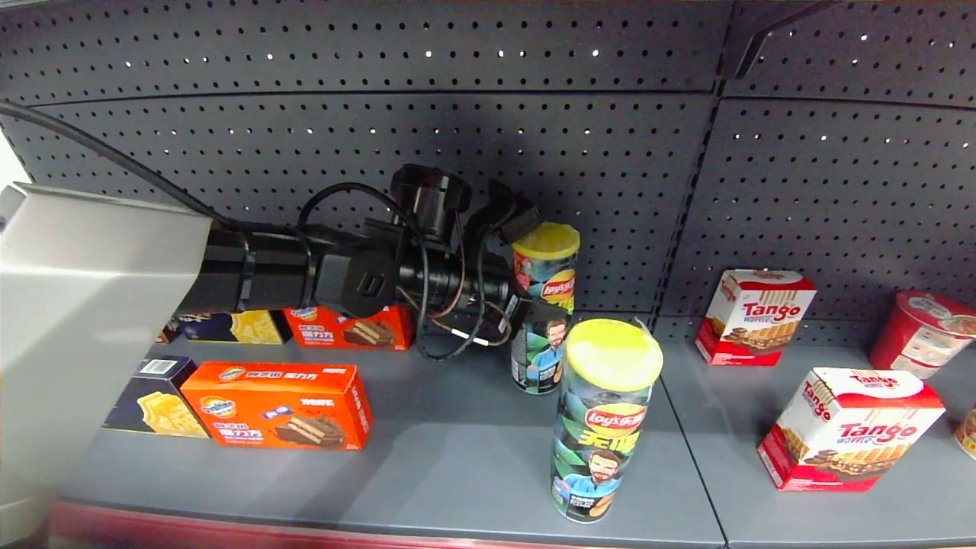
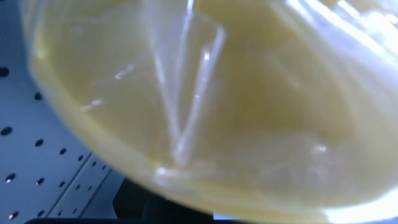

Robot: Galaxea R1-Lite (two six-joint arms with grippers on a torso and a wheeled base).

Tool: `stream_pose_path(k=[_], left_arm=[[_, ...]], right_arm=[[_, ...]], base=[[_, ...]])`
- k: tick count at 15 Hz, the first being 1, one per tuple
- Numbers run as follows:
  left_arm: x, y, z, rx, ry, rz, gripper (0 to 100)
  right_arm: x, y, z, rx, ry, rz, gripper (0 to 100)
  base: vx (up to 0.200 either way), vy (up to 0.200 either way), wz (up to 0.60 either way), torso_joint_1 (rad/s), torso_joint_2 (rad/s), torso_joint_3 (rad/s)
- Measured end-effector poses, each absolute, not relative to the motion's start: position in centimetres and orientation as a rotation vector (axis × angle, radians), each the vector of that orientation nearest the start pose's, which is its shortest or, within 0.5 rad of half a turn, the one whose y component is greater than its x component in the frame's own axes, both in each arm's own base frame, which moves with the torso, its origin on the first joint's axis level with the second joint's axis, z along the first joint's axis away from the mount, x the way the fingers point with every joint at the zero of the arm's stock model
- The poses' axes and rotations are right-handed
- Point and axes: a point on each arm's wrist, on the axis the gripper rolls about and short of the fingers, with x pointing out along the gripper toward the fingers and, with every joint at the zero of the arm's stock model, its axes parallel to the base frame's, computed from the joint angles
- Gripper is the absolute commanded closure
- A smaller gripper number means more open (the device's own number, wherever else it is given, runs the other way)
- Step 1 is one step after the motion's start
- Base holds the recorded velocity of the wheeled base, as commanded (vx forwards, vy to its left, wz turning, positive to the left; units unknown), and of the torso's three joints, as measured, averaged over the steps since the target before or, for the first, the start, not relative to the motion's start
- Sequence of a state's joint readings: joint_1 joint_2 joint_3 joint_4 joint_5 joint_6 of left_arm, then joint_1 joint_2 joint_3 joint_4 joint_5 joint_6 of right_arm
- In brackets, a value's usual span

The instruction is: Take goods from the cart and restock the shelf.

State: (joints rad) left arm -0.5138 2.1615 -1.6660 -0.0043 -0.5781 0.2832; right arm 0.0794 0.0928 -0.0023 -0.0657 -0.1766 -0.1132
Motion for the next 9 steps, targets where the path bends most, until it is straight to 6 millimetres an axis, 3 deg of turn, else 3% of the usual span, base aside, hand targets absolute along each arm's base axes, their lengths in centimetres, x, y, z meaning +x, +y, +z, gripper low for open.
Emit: stream_pose_path(k=[9], left_arm=[[38.77,-23.59,17.62,0.239,0.365,-1.138,100]], right_arm=[[-1.54,-0.52,8.47,-0.116,0.031,-0.097,0]], base=[[0.000,0.000,0.00,0.000,0.00,0.000]])
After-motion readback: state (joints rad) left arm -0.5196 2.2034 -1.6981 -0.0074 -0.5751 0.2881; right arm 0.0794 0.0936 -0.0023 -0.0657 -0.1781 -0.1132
